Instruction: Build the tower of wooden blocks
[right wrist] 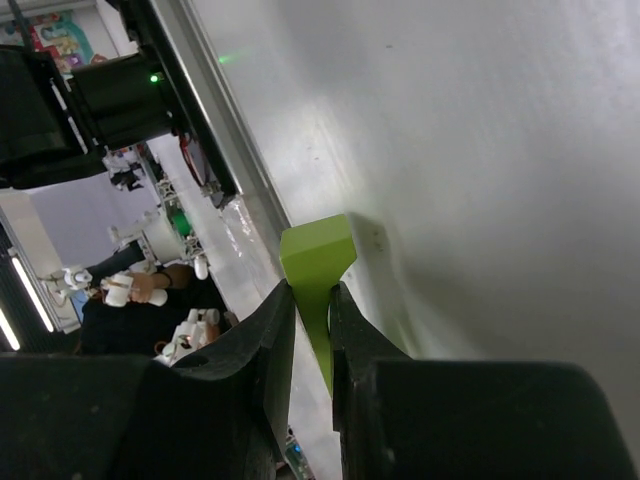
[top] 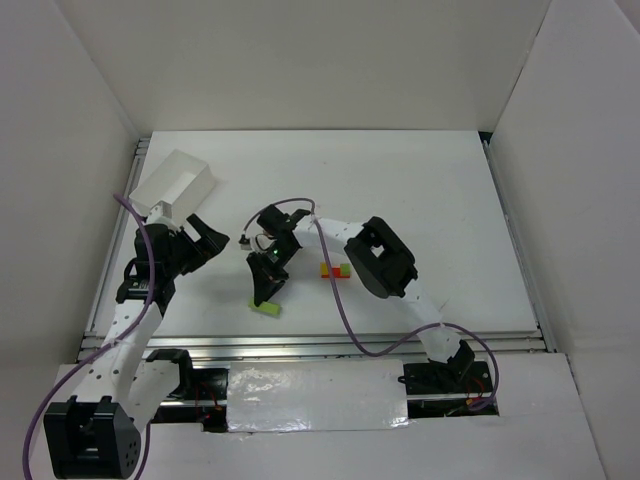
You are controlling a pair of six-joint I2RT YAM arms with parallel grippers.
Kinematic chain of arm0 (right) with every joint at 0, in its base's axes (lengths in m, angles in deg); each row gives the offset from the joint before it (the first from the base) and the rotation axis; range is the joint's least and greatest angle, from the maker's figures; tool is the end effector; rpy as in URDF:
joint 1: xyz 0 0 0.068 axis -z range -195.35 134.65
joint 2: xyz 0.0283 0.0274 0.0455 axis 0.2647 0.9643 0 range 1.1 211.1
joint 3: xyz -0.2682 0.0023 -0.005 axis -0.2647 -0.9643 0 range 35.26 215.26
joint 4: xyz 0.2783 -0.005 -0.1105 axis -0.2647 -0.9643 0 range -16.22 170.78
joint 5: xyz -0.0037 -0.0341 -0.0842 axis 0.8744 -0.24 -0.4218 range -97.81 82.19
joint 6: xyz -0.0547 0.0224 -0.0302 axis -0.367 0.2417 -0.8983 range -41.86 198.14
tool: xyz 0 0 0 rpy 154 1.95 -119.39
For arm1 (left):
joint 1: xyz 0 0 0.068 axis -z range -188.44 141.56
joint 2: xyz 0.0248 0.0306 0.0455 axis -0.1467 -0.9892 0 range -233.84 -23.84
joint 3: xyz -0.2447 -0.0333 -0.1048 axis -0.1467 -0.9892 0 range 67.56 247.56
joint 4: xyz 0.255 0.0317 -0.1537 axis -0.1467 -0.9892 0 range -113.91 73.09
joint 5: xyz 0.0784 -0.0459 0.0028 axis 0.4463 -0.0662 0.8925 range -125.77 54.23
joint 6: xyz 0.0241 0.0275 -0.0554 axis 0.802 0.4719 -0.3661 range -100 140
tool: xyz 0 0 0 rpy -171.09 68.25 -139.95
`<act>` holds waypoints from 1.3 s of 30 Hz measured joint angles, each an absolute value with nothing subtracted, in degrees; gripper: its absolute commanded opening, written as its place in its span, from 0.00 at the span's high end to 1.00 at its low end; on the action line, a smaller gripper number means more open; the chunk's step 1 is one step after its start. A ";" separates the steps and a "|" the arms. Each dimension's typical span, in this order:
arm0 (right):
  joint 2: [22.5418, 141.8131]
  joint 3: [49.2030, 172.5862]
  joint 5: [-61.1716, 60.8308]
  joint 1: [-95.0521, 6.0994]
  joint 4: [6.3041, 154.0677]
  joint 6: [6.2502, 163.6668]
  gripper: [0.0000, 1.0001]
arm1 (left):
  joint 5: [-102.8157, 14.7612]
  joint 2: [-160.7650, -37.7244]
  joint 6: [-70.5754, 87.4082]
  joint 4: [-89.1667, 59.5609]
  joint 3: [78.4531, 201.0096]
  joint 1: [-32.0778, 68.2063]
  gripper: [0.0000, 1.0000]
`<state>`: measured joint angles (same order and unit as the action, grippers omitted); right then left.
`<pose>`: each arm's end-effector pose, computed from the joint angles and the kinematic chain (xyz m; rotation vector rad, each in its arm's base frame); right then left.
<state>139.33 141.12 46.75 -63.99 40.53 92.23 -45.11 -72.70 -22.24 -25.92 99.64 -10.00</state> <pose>0.3098 0.4169 0.0844 0.9549 -2.3898 -1.3338 0.2533 -0.0017 0.2292 -0.6725 1.9569 -0.6089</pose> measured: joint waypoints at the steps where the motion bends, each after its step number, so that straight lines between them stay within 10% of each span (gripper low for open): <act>1: 139.75 141.12 46.67 -63.95 40.62 92.23 0.92 | -45.22 -72.70 -22.22 -25.75 99.59 -9.98 0.01; 9: 140.34 141.12 47.17 -62.90 41.27 92.32 0.83 | -46.09 -72.98 -22.20 -25.27 99.37 -9.89 0.01; 15: 140.34 141.12 46.80 -61.68 41.80 91.97 0.41 | -46.62 -73.79 -22.09 -24.46 99.37 -9.89 0.01; 21: 140.21 142.06 47.24 -61.30 41.69 92.03 0.29 | -47.36 -74.62 -21.98 -23.28 99.37 -9.84 0.01; 25: 138.74 142.30 45.31 -61.26 41.14 91.57 0.00 | -47.73 -74.95 -21.96 -22.73 99.37 -9.80 0.01; 39: 121.06 129.34 12.44 -70.18 43.31 81.94 0.00 | -45.61 -73.09 -20.58 -22.80 99.05 -9.30 0.01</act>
